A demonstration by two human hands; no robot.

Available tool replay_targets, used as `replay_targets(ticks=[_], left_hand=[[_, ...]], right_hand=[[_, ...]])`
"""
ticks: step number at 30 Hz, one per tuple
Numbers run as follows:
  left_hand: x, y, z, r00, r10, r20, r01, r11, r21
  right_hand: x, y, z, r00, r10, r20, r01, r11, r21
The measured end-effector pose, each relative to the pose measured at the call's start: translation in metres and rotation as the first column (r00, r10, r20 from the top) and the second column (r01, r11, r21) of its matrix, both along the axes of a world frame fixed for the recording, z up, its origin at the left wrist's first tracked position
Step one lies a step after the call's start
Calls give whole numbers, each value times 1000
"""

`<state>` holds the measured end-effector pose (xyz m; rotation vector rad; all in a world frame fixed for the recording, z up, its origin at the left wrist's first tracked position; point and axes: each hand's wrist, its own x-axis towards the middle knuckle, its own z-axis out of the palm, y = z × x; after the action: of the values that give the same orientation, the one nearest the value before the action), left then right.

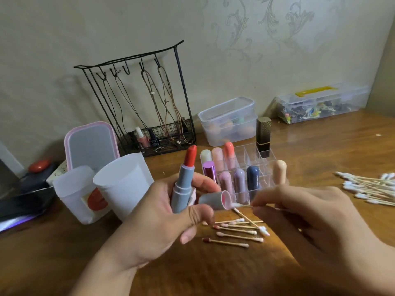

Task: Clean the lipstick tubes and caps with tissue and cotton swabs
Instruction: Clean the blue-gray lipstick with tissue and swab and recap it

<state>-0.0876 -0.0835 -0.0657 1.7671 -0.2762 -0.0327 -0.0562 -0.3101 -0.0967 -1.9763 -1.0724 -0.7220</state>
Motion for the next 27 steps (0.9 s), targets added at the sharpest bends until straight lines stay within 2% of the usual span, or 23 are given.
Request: replay_targets(ticks=[3, 11, 18, 27], left_hand=[[1, 1, -1, 997, -29, -77, 29, 1000, -7], [0, 6, -5, 987, -85, -139, 88, 996, 16], [1, 9, -9, 982, -120, -143, 113, 992, -56], [2, 11, -10, 974, -180, -135, 168, 981, -98]], right_hand=[[2, 2, -2, 997, -55, 45, 56, 998, -36], [3, -1, -5, 953, -150, 265, 187, 975, -122], [3, -3, -5, 963, -124, 240, 138, 989, -44], [5, -3, -5, 978, -83, 193, 111, 984, -140]])
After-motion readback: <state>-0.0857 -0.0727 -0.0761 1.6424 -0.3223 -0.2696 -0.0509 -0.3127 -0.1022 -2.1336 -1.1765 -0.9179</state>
